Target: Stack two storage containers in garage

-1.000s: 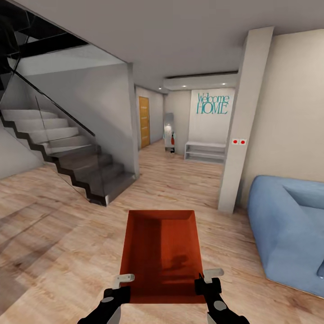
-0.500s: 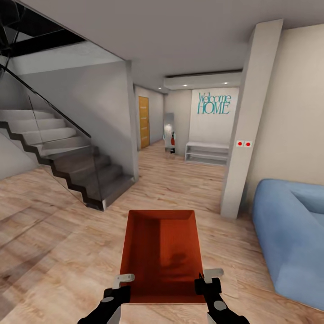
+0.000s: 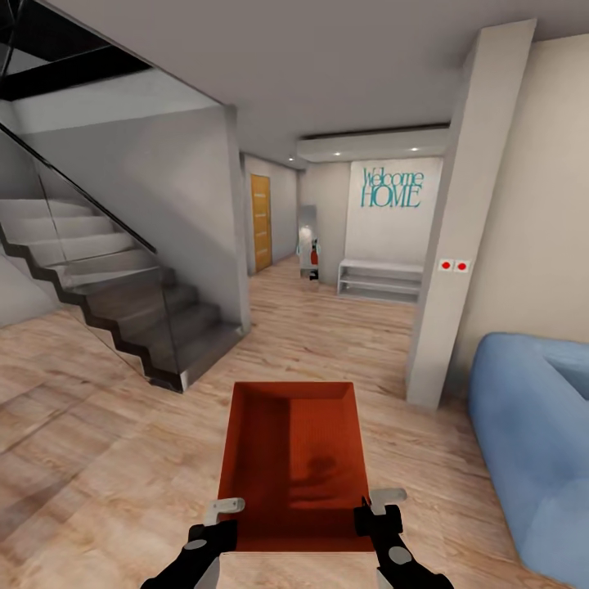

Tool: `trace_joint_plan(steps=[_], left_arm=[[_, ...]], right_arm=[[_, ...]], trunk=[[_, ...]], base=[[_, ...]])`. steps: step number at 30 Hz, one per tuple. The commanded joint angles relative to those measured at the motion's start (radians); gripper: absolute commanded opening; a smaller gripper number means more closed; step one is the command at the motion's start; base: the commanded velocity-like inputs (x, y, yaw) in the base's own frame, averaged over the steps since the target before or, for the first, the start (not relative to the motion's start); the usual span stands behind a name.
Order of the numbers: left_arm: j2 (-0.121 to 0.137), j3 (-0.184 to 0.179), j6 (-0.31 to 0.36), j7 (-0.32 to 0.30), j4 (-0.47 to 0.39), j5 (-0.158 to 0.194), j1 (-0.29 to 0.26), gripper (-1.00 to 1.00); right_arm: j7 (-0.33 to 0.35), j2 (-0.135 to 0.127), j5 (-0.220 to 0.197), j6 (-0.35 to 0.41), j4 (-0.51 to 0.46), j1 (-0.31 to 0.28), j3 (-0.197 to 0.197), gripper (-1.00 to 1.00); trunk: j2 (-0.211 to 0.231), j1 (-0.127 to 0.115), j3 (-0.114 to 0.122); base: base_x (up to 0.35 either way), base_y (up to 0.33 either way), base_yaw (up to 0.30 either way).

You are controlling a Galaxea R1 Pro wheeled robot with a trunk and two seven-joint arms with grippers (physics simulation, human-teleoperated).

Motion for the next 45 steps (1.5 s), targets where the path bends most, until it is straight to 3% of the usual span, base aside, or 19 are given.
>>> trace_joint_plan(steps=[1, 45], left_arm=[[0.002, 0.012, 0.004, 0.023, 0.001, 0.011, -0.001, -1.00], [0.002, 0.012, 0.004, 0.023, 0.002, 0.011, 0.000, -1.00]], right_arm=[[-0.051, -0.006, -0.007, -0.068, -0.001, -0.001, -0.010, -1.00], [-0.051, -0.006, -0.019, -0.067, -0.001, -0.001, -0.010, -1.00]], trunk=[[-0.001, 0.001, -0.002], [-0.001, 0.001, -0.002]], base=[[0.321, 0.000, 0.000], [0.321, 0.000, 0.000]])
